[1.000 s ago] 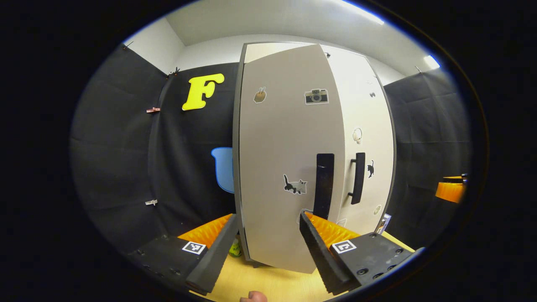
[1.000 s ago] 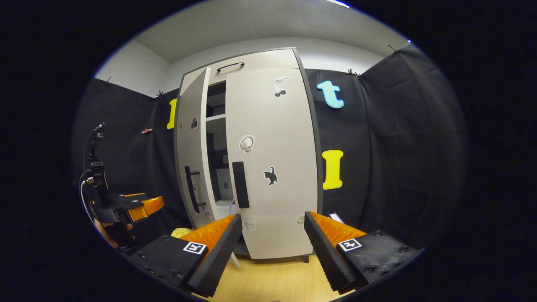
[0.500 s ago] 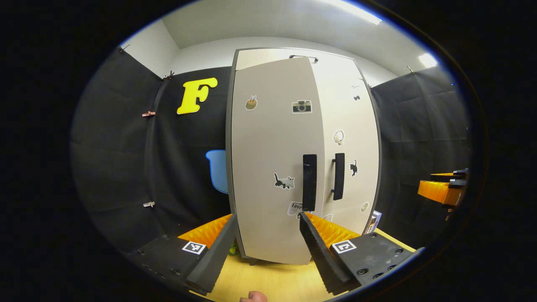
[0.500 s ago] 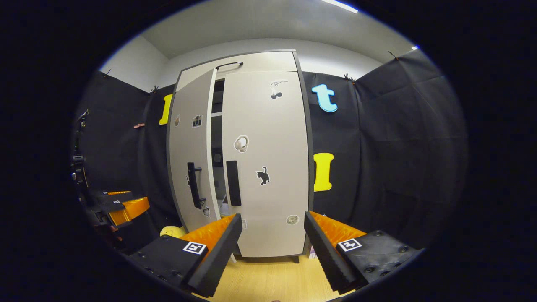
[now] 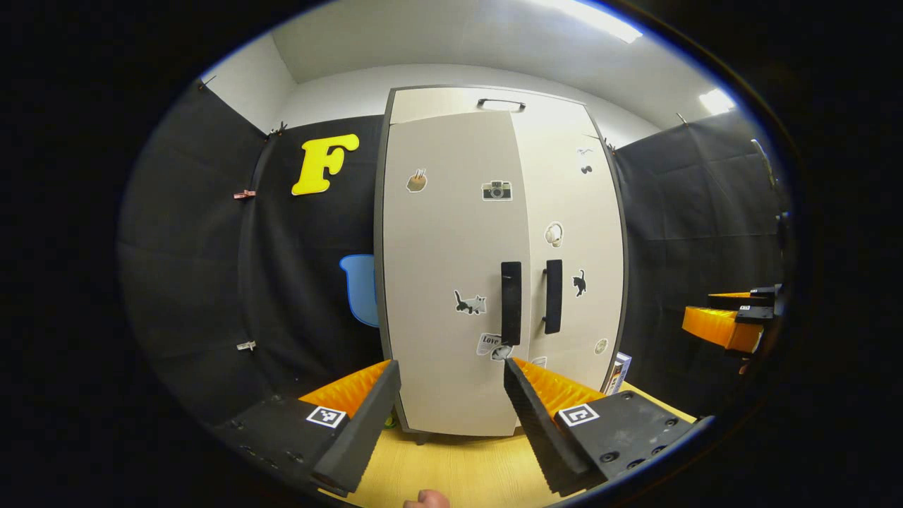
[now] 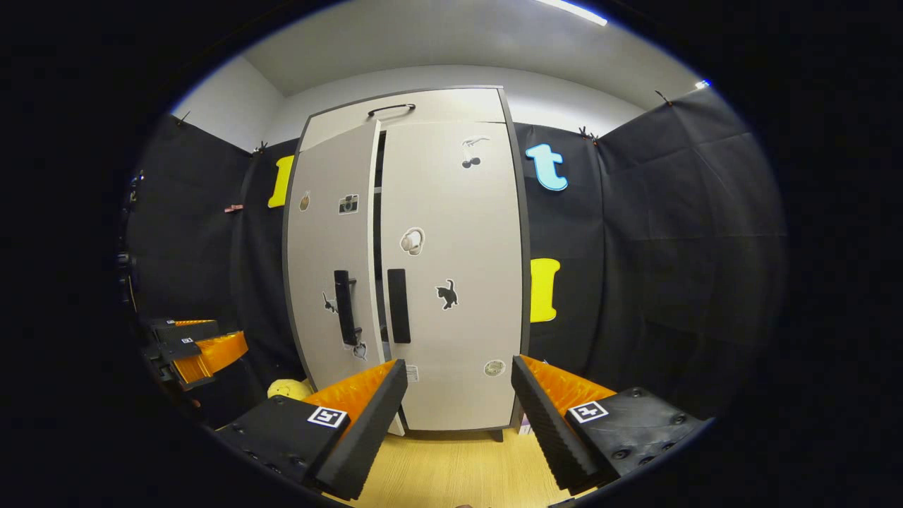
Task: Grab one shoe with the right hand and put it into the shoe cabinet, grab the other shoe with the left hand and put it into the shoe cabinet; then close the right door with the right hand and the left door with the left hand.
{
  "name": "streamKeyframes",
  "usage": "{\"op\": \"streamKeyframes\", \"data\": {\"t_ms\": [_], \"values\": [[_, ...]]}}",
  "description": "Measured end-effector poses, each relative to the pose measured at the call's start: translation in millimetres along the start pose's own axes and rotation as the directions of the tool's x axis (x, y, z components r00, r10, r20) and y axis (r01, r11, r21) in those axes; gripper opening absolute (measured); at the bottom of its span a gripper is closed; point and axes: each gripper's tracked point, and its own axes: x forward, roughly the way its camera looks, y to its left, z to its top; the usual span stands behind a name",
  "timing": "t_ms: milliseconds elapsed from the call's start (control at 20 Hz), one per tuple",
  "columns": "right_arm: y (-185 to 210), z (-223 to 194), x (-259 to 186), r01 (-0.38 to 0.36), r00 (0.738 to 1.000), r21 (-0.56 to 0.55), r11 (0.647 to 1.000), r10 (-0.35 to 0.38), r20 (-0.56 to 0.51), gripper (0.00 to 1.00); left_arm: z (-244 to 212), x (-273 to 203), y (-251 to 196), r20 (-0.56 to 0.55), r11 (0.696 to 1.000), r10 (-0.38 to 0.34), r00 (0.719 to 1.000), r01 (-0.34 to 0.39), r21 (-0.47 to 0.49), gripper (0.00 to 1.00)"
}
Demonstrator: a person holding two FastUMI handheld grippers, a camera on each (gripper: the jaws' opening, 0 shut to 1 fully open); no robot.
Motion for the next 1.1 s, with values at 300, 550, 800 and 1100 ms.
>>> {"op": "streamKeyframes", "data": {"t_ms": [300, 550, 800, 1100], "values": [[1.4, 0.9, -3.4, 0.011, 1.000, -0.003, 1.000, -0.011, 0.003, 0.98, -1.0, -3.8, 5.5, -0.002, 1.000, 0.006, 1.000, -0.006, -0.015, 0.93], [2.0, 1.6, -3.7, 0.010, 1.000, -0.004, 1.000, -0.010, 0.008, 0.98, -0.9, -5.5, 7.0, -0.005, 1.000, 0.006, 1.000, -0.006, -0.016, 0.93], [1.9, -0.4, -2.3, 0.008, 1.000, -0.002, 1.000, -0.008, 0.002, 0.98, 0.1, -6.9, 6.7, -0.007, 1.000, 0.006, 1.000, -0.006, -0.017, 0.94], [-0.4, -1.4, -2.1, 0.008, 1.000, 0.002, 1.000, -0.008, -0.004, 0.98, 1.0, -8.5, 4.1, -0.012, 1.000, 0.002, 1.000, -0.002, -0.019, 0.93]]}}
